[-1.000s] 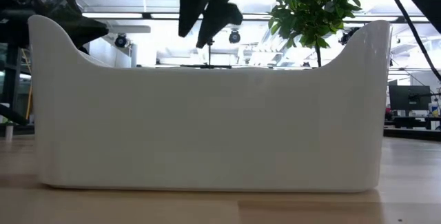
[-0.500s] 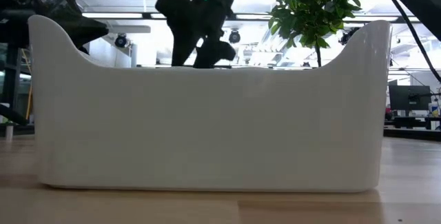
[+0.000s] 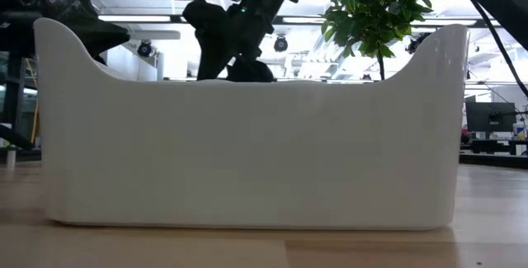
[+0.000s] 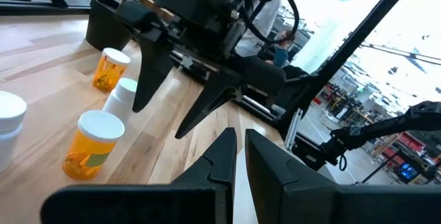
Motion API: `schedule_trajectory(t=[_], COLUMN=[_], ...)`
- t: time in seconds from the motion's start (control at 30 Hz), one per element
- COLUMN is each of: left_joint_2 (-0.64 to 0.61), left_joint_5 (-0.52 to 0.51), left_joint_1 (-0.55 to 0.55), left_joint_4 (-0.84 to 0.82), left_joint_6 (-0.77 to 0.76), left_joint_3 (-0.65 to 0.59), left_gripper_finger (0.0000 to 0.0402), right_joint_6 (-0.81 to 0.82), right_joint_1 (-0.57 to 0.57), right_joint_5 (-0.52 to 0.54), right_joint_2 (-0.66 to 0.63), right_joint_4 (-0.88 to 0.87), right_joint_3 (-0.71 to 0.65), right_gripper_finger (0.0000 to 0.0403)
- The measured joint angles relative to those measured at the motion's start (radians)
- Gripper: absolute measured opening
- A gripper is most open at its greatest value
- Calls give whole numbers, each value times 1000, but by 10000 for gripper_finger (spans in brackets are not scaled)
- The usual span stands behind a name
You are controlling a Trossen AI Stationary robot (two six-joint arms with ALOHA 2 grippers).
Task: Pick and place pill bottles into a basket
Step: Put the left orange medicine bottle into the container
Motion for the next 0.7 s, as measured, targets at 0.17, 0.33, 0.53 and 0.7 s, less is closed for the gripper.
schedule_trajectory(t=[0.17,0.33,0.53,0.7], left_joint_2=[0,0,0,0], left_joint_5=[0,0,0,0], left_joint_1=[0,0,0,0], left_joint_4=[0,0,0,0], left_joint_6=[0,0,0,0], left_joint_3=[0,0,0,0], left_gripper_finger=[67,67,67,67], right_joint_6=[-5,-10,-19,-3], right_joint_1=[-3,-17,-37,-54], right_joint_5=[6,34,76,78], right_joint_2=[0,0,0,0], right_joint_4=[19,17,17,17], right_joint_3=[0,0,0,0], right_gripper_finger=[277,304,316,317])
